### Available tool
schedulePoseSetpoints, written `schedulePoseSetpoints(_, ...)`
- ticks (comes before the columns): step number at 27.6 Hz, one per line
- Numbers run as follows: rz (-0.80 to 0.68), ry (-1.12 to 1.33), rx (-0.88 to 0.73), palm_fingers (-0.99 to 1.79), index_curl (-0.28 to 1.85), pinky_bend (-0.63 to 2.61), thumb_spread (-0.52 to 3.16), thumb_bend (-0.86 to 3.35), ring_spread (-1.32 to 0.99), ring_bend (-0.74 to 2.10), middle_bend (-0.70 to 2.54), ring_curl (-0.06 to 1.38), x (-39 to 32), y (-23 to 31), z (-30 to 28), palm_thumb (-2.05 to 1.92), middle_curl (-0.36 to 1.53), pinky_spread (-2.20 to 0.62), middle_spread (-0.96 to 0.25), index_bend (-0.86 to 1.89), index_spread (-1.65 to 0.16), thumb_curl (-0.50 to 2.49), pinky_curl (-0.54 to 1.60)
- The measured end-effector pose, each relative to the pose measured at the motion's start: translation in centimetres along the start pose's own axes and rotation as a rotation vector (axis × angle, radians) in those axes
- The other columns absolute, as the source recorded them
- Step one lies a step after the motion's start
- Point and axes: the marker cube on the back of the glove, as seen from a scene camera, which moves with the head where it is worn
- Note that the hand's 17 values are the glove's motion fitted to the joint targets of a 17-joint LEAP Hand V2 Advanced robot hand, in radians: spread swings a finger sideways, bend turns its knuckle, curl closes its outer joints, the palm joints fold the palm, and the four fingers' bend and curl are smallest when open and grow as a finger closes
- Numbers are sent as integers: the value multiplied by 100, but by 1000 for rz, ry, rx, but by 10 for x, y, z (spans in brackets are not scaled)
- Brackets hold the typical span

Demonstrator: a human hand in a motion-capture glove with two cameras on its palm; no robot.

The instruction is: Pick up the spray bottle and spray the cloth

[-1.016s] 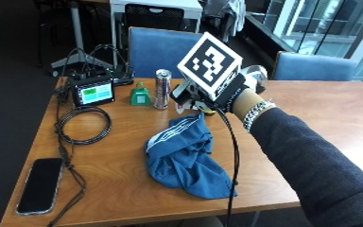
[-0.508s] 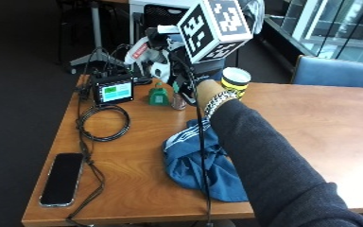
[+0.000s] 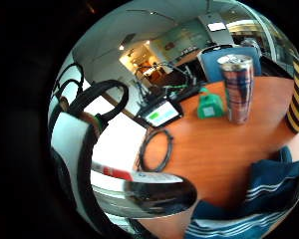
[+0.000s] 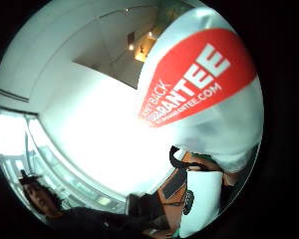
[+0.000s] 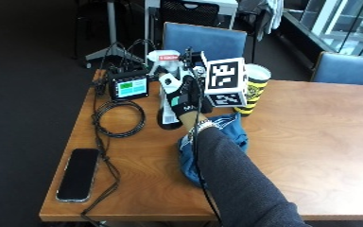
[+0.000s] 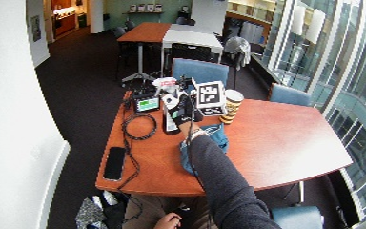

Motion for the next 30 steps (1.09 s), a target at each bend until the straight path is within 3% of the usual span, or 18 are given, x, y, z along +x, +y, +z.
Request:
schedulePoseSetpoints(10,87,-35,62,131,58,48,58,-3,-22,61,54,48,37,7,-1,90,53,-31,-22,20,-29,74,42)
schedulePoseSetpoints(20,5,-40,171,132,58,50,60,-3,-22,61,52,47,12,30,-17,91,53,-30,-22,19,-29,73,43)
schedulePoseSetpoints(30,-91,-87,169,132,58,52,62,-3,-23,64,50,48,-23,24,-15,90,53,-28,-23,19,-29,73,45)
